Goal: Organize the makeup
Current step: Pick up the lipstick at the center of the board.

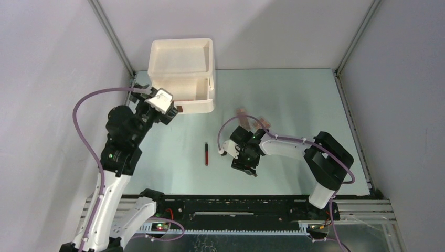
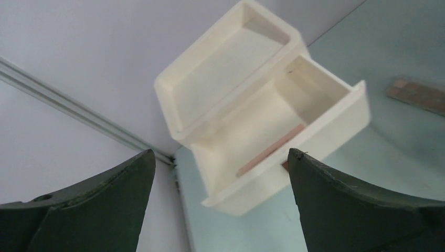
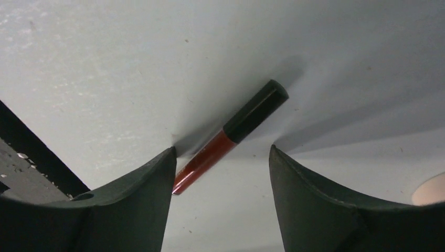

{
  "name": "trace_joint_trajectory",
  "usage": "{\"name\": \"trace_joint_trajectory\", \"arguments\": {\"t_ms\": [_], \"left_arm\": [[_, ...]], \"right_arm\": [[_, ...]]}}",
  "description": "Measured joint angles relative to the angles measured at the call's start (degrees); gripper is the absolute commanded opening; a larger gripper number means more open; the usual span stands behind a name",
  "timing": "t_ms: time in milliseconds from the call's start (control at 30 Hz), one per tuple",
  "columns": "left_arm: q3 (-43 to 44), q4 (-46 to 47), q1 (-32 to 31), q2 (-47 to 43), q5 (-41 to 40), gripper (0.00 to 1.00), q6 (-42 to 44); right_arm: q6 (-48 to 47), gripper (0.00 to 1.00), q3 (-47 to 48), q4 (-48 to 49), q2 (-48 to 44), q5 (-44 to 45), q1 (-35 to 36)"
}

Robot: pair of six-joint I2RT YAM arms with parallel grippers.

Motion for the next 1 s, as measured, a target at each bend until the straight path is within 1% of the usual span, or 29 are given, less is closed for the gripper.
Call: {"name": "trace_joint_trajectory", "arguments": {"t_ms": [67, 200, 233, 267, 300, 333, 367, 400, 433, 500, 533, 567, 633, 900, 1000], "left_arm": [[-2.12, 0.66, 0.00, -2.16, 1.66, 1.00, -3.08], [-4.33, 0.98, 0.00, -4.31, 4.00, 1.00, -7.56], [-4.55, 1.03, 0.00, -4.55, 4.39, 1.00, -8.46], [-4.61, 1.03, 0.00, -4.59, 4.79, 1.00, -9.18], [-4.63, 1.05, 0.00, -4.59, 5.25, 1.00, -9.92], [-4.63, 1.05, 0.00, -4.59, 5.66, 1.00, -10.64], [-4.66, 1.05, 0.00, -4.59, 6.23, 1.00, -11.43], [-4.66, 1.05, 0.00, -4.57, 6.93, 1.00, -12.28], [-4.66, 1.03, 0.00, -4.55, 7.72, 1.00, -13.03], [-4.66, 0.92, 0.00, -4.42, 9.40, 1.00, -14.36], [-4.66, 0.81, 0.00, -4.22, 10.38, 1.00, -15.08], [-4.66, 0.74, 0.00, -4.11, 11.50, 1.00, -15.65], [-4.66, 0.70, 0.00, -3.76, 13.46, 1.00, -16.68], [-4.46, 0.61, -0.02, -1.18, 22.29, 1.00, -22.73], [-3.82, 0.57, -0.02, 0.13, 24.61, 1.00, -25.24]], "right_arm": [[0.07, 0.62, 0.00, 0.17, 0.24, 0.90, 0.66], [0.46, 0.39, 0.00, 0.04, 0.24, 1.01, 1.18], [0.72, 0.36, 0.00, 0.00, 0.24, 0.98, 1.25], [0.72, 0.30, -0.02, -0.02, 0.24, 0.90, 1.25], [0.70, 0.27, -0.04, -0.04, 0.20, 0.85, 1.22], [0.63, 0.21, -0.11, -0.04, 0.02, 0.72, 1.18], [0.50, 0.12, -0.35, 0.13, -0.31, 0.74, 1.03], [0.17, 0.04, -0.46, 0.11, -0.74, 0.94, 0.55], [-0.15, 0.00, -0.46, 0.09, -1.27, 0.92, -0.13], [-0.68, 0.00, -0.46, 0.04, -3.30, 0.63, -1.81], [-0.87, 0.00, -0.35, 0.00, -6.51, 0.02, -3.63], [-0.94, 0.00, -0.31, -0.02, -6.97, 0.00, -3.80], [-1.33, 0.00, 0.24, -0.20, -11.15, -1.11, -6.01], [-2.16, 0.00, 7.06, 0.20, -28.24, -8.87, -15.21], [-2.12, 0.00, 8.35, 0.35, -31.10, -11.04, -17.44]]}}
